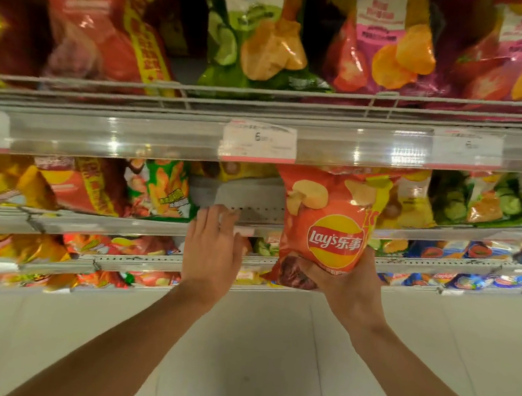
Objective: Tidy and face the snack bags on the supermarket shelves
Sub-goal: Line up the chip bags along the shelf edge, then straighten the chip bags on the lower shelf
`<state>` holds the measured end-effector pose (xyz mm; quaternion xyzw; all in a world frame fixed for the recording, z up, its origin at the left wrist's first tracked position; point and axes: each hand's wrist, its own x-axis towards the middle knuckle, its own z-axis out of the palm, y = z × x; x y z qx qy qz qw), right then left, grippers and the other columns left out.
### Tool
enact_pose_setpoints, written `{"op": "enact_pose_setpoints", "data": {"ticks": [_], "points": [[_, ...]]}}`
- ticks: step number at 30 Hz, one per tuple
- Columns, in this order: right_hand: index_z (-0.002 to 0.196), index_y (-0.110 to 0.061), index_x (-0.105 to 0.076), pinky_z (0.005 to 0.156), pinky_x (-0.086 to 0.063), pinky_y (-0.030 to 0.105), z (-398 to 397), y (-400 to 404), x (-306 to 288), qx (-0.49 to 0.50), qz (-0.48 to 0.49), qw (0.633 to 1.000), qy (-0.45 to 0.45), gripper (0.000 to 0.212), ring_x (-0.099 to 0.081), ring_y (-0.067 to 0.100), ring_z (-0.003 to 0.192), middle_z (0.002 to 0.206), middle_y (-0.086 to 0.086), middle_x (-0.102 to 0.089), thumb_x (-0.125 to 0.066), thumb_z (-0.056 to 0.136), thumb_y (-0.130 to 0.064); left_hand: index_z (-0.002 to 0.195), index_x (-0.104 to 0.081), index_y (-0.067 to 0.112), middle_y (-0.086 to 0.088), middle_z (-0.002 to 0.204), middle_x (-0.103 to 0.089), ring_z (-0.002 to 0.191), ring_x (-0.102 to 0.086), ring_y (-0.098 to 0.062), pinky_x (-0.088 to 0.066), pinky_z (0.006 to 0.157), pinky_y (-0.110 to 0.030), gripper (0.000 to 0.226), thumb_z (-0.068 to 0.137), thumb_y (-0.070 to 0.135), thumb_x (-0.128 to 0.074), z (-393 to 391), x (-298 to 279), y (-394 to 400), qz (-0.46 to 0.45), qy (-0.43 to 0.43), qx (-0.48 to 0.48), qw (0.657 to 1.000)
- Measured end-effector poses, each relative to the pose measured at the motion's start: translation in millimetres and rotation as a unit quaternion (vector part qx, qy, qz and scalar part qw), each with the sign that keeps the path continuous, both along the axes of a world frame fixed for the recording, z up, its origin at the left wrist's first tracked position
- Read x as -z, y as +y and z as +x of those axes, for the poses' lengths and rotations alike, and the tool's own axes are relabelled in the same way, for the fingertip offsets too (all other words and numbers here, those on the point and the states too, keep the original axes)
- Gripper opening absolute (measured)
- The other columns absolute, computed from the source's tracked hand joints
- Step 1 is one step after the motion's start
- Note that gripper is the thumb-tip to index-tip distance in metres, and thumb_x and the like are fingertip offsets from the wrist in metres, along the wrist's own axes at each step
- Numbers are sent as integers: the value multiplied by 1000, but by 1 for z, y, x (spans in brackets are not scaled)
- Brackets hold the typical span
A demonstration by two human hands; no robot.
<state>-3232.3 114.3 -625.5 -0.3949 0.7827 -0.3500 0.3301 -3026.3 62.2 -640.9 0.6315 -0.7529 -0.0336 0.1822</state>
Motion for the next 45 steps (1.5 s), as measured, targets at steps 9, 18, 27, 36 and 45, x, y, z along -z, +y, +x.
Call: {"op": "enact_pose_setpoints", "data": {"ticks": [9, 18, 27, 36, 45], "points": [[134, -22, -39, 104, -49, 51, 79, -65, -11, -11, -10, 999, 31, 100, -61, 28, 118, 128, 1, -62, -93, 56, -58, 154, -20, 12, -10, 154, -25, 144, -22, -30, -17, 124, -44, 68, 96, 30, -51, 61, 28, 8, 81, -135, 69, 985], [137, -19, -36, 106, -48, 51, 105, -130, 21, -45, 29, 996, 67, 100, -57, 29, 123, 134, 6, -57, -87, 63, -63, 154, -18, 13, -8, 154, -18, 144, -16, -29, -25, 121, -43, 75, 94, 39, -55, 60, 35, 7, 96, -102, 56, 989], [136, -18, -36, 104, -49, 53, 106, -139, 30, -68, 37, 994, 72, 103, -57, 32, 124, 134, 8, -56, -86, 60, -68, 150, -31, 10, -10, 148, -31, 139, -26, -29, -30, 119, -41, 73, 90, 38, -63, 56, 34, 7, 81, -75, 44, 993], [139, -15, -36, 105, -50, 50, 103, -130, 29, -68, 35, 993, 90, 107, -54, 33, 127, 137, 11, -54, -83, 61, -71, 151, -31, 13, -5, 149, -30, 140, -23, -25, -29, 119, -36, 69, 93, 36, -60, 60, 30, 5, 91, -47, 46, 994], [148, -16, -38, 109, -39, 44, 105, -87, 19, -60, -50, 992, 98, 100, -38, 28, 132, 141, 9, -48, -85, 70, -57, 142, -46, 15, -2, 148, -40, 140, -32, -20, -35, 117, -39, 52, 94, 24, -62, 94, 14, 25, 103, 75, -12, 992]]}}
